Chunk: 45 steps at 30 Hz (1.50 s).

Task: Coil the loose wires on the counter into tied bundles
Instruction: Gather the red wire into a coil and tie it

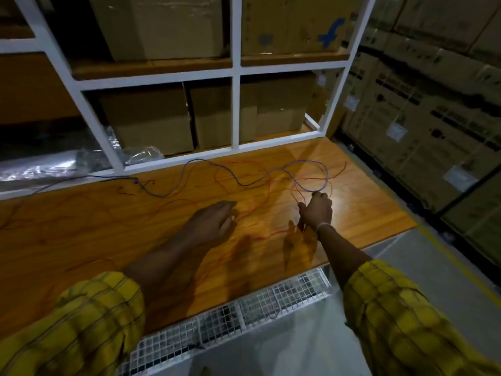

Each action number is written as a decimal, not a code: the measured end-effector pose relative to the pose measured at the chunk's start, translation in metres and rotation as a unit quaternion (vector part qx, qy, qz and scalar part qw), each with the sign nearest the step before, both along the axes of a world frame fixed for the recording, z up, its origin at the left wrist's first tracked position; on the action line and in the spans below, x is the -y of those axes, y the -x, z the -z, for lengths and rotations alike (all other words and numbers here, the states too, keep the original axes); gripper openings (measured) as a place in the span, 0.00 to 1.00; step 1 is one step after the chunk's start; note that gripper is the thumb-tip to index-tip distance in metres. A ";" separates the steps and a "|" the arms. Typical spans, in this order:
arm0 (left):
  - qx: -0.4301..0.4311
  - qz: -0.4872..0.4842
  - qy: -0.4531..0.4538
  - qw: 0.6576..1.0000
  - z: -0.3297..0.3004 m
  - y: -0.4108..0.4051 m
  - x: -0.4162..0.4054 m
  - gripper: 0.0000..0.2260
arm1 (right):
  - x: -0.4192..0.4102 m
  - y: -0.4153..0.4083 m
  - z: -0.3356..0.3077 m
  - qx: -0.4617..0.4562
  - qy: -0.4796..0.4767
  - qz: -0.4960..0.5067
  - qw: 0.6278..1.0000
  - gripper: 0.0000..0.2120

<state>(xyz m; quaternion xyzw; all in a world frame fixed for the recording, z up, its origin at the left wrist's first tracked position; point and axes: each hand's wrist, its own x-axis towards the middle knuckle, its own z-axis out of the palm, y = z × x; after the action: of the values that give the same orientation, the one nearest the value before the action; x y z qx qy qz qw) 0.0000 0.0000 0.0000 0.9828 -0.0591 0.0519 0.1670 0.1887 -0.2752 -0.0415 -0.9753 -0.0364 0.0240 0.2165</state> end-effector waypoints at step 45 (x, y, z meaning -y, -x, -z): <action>-0.056 0.066 0.342 0.936 -0.019 -0.119 -0.004 0.12 | 0.073 -0.011 -0.107 0.040 -0.461 0.214 0.860 0.13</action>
<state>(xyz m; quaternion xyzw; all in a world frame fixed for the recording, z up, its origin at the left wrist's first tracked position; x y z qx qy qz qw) 0.1192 0.0044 0.0192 0.8614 -0.0931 0.0025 0.4993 0.1995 -0.3486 0.0659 -0.7482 0.1581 -0.0811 0.6392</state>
